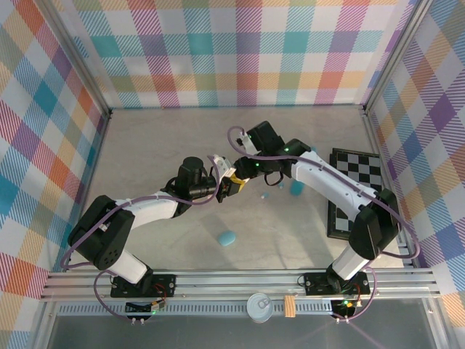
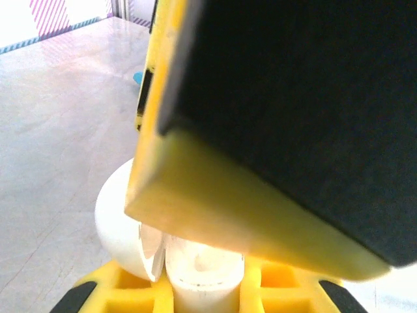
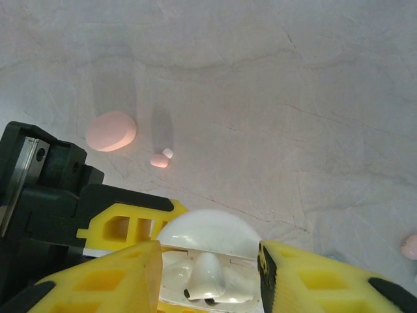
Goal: Insert the wireless bluetooth earbuds into the charging case
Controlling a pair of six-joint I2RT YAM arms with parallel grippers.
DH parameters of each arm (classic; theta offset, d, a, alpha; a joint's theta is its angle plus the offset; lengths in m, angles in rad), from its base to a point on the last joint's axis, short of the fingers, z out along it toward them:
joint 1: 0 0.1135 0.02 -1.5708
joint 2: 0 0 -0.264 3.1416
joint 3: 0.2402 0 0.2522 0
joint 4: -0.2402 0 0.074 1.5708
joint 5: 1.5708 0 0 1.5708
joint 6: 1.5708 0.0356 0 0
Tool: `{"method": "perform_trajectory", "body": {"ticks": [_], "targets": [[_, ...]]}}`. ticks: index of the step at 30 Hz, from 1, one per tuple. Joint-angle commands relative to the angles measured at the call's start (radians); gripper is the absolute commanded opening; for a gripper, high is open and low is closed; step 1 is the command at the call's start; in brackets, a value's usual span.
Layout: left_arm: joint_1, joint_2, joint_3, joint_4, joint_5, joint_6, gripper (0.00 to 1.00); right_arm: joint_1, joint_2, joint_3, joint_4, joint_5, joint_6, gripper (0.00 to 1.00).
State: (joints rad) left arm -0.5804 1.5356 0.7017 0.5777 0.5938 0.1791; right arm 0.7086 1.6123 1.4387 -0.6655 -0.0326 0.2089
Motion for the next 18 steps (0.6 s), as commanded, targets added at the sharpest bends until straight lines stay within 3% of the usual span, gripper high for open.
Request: {"method": "perform_trajectory", "body": {"ticks": [1, 18], "targets": [[-0.001, -0.032, -0.016, 0.072, 0.035, -0.007, 0.0, 0.005, -0.041, -0.022, 0.024, 0.021, 0.028, 0.44], [0.002, -0.045, -0.031, 0.089, 0.037, -0.007, 0.0, -0.036, -0.123, -0.107, 0.055, 0.036, 0.098, 0.43]]}}
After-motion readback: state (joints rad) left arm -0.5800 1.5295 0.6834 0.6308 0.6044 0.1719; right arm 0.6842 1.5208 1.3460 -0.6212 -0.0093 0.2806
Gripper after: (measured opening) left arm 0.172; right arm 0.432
